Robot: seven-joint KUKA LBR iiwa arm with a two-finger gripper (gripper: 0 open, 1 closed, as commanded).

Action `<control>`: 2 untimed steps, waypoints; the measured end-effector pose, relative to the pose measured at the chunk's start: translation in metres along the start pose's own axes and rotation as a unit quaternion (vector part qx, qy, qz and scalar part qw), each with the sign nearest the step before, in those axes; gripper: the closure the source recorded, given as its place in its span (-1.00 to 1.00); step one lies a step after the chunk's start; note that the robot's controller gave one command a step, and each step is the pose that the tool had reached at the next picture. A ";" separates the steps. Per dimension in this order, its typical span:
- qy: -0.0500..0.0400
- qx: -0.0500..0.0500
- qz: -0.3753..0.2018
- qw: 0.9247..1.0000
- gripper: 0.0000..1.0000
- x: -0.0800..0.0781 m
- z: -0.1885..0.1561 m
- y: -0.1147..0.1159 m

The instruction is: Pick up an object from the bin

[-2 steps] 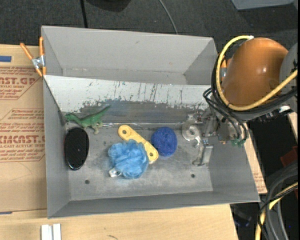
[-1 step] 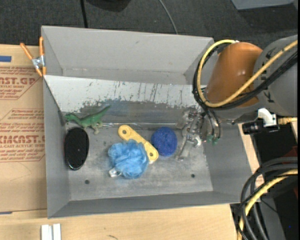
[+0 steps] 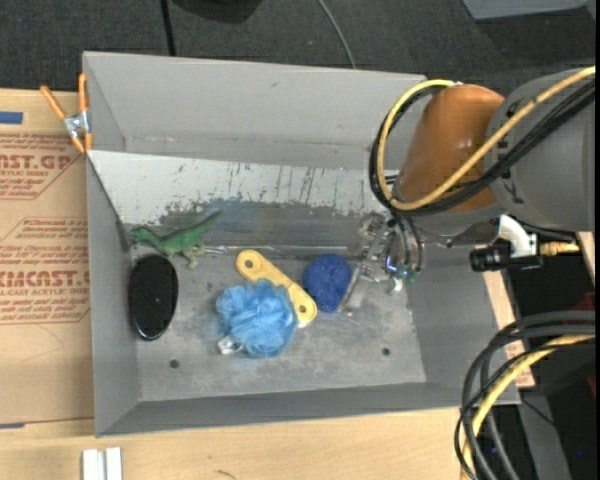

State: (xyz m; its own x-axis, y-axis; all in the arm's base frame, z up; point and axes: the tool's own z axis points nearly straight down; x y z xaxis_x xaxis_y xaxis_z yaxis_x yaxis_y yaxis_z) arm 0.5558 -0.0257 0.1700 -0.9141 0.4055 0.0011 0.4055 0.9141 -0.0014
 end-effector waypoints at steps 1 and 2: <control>-0.002 0.000 -0.150 0.989 -1.00 -0.004 0.005 0.005; -0.003 -0.001 -0.021 1.000 -1.00 -0.010 0.058 0.010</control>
Offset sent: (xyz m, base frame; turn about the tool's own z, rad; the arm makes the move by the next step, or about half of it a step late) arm 0.0167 0.0062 -0.1000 0.1203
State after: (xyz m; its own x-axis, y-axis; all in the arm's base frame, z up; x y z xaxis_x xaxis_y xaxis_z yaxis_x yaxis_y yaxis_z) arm 0.5685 -0.0210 0.1116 -0.9306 0.3660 -0.0042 0.3660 0.9306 0.0013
